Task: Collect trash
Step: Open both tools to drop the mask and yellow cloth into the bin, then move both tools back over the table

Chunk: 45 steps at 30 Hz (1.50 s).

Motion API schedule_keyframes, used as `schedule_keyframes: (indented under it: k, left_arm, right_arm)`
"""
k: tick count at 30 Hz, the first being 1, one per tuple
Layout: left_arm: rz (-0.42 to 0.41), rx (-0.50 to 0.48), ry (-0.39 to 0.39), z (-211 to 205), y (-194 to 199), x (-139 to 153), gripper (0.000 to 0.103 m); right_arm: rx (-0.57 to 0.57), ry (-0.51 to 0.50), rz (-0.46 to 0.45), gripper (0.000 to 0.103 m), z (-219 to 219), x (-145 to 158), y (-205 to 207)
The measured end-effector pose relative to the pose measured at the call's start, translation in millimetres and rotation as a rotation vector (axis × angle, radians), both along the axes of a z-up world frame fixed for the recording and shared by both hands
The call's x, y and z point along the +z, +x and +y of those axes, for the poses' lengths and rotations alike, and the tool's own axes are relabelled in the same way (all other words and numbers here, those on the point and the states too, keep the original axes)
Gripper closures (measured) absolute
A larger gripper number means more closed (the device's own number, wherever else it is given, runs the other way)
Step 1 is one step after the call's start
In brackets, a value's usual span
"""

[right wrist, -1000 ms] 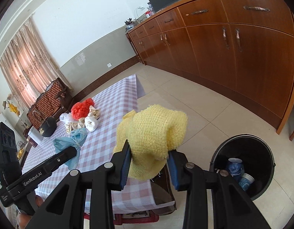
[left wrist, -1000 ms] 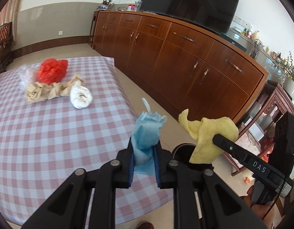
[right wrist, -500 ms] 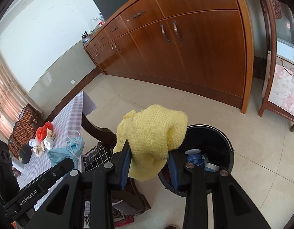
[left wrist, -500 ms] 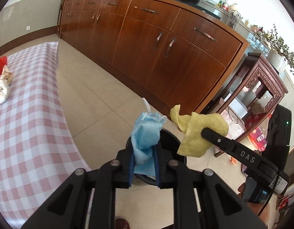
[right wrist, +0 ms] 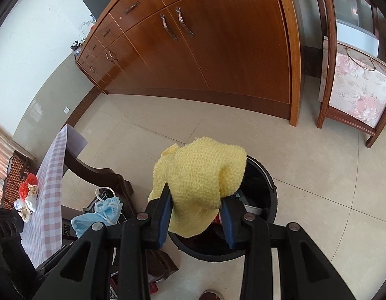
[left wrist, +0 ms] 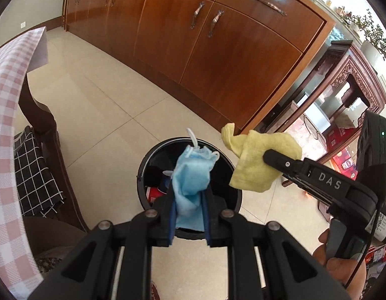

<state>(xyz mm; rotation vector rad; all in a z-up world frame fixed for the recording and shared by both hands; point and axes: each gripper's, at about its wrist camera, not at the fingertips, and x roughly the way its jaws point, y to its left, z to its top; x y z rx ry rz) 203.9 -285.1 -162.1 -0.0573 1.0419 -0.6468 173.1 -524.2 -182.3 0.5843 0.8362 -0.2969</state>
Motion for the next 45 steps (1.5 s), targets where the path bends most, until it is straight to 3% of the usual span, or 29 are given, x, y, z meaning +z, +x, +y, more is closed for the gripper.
schedule_keyframes:
  k: [14,17,19,34,45]
  left_arm:
    - [0.067,-0.004,0.043,-31,11,-34,0.081]
    - [0.074,-0.012,0.04,-35,14,-37,0.066]
    - [0.076,-0.012,0.04,-37,16,-39,0.038]
    - [-0.097,0.04,0.016,6,-2,29,0.038]
    - [-0.204,0.168,-0.032,92,-12,79,0.037]
  right_arm:
    - [-0.053,0.011,0.088,0.062,-24,-29,27]
    - [-0.061,-0.023,0.086,0.048,-23,-27,29]
    - [-0.07,-0.038,0.076,0.04,-23,-24,29]
    - [-0.07,-0.084,-0.04,0.04,2,15,3]
    - [0.069,-0.091,-0.148,0.034,69,61,-2]
